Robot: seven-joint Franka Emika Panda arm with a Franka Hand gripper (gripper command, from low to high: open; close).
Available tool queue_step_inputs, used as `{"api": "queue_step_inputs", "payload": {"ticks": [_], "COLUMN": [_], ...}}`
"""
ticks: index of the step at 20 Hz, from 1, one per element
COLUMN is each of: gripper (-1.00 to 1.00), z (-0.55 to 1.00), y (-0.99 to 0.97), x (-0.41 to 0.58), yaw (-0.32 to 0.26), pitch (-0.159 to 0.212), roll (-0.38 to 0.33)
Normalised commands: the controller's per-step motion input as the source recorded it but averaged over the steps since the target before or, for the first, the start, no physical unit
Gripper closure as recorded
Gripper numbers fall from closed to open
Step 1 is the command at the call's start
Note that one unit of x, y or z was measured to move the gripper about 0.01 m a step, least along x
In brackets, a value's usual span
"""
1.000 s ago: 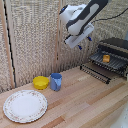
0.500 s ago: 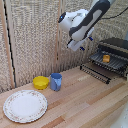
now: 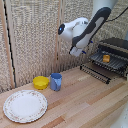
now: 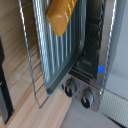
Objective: Kindly employ your clamp to softly take hold of the bread. Delicately rest it on the oven pan, verifying that it is even on the surface. Using your clamp and attentiveness, smoothly glide the pan into the oven and along the appropriate brackets, securing it in position.
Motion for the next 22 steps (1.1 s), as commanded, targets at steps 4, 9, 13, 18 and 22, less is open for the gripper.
{"api": "queue_step_inputs", "payload": {"ticks": [4, 9, 13, 18, 22], "gripper": [-1.00, -1.00, -1.00, -1.00, -1.00], "z": [-0.44, -0.23, -0.17, -0.28, -0.32], "y": [-0.06, -0.11, -0.18, -0.24, -0.49], "x": [-0.001, -0.441, -0.715, -0.561, -0.198], "yaw": [0.292, 0.204, 0.092, 0.018, 0.104], "pitch": [0.054, -0.017, -0.056, -0.065, -0.008], "roll": [-0.253, -0.281, -0.277, -0.225, -0.179]}}
